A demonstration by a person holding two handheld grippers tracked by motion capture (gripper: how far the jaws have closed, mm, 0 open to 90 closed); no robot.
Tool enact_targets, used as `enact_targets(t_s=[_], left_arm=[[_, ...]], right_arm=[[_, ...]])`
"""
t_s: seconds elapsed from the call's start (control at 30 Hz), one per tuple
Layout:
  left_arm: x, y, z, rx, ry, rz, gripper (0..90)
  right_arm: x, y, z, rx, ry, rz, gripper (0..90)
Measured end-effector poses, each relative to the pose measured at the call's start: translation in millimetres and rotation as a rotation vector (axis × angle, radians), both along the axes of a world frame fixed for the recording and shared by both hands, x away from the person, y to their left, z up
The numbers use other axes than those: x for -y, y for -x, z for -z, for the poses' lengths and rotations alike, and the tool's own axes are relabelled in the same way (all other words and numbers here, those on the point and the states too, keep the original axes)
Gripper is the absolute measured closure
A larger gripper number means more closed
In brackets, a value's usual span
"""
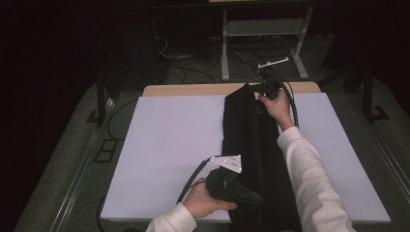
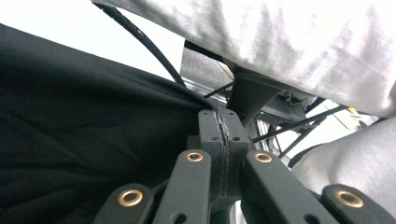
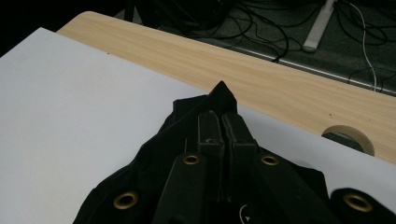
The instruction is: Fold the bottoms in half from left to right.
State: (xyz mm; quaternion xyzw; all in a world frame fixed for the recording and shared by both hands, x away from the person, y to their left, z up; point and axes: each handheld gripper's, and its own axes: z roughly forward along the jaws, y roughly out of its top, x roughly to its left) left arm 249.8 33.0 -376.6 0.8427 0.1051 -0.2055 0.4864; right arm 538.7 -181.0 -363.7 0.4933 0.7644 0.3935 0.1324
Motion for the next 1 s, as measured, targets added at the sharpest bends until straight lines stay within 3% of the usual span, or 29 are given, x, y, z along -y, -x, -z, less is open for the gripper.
enact_targets(t_s=[0.37,0.8,1.0], left_arm=[[21.8,-2.5,7.4,-0.017,-0.010,0.023,88.4],[47.9,-3.5,20.3,-0.045,-0.031,0.032,88.4],[64.5,-1.6,28.7,-0.052,-0.046,0.027,88.4]], right_arm=[[20.1,1.9,2.1,-0.005,0.012,0.008,85.8],[41.1,1.0,19.8,-0.032,-0.006,0.015,85.7],[44.0,-1.1,26.8,-0.041,0.008,0.002,85.7]])
